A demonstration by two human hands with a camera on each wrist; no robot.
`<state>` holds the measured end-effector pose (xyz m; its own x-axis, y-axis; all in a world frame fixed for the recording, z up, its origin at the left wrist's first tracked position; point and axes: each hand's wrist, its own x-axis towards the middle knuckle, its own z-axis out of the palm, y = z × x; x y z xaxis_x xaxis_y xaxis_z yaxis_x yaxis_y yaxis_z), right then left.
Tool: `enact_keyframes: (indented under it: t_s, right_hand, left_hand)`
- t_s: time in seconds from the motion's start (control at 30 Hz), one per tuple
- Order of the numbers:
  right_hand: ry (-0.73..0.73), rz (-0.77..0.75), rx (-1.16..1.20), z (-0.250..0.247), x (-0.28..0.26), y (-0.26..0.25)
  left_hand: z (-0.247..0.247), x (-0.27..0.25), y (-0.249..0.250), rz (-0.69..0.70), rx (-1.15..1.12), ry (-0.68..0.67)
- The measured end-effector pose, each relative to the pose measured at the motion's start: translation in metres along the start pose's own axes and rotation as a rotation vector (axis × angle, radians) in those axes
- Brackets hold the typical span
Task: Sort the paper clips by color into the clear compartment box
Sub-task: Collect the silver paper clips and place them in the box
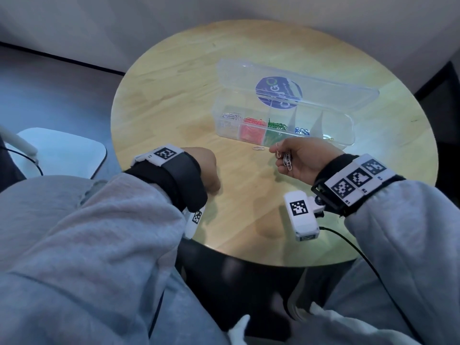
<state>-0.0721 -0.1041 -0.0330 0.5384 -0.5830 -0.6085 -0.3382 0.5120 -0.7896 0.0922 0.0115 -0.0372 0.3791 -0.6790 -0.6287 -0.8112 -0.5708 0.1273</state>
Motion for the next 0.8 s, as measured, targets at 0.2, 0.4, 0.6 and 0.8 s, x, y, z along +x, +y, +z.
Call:
enact_keyframes:
  t_s: [0.2,0.4,0.6,0.8]
  right_hand:
    - [0.072,-0.027,-0.125,0.002,0.007,-0.002]
    - [0.156,-0.176,-0.912,0.012,0.012,-0.005]
    - [0.174,-0.189,-1.402,0.024,0.018,-0.003]
    - [0.178,-0.111,-1.508,0.029,0.017,-0.007]
  left_hand:
    - [-0.027,-0.010,0.002,0.123,-0.661,-0.064]
    - [-0.038,-0.007,-0.009,0.148,-1.338,-0.067]
    - [-0.042,-0.004,-0.013,0.080,-1.541,-0.100]
    - [-0.040,0.004,-0.013,0.026,-1.697,-0.108]
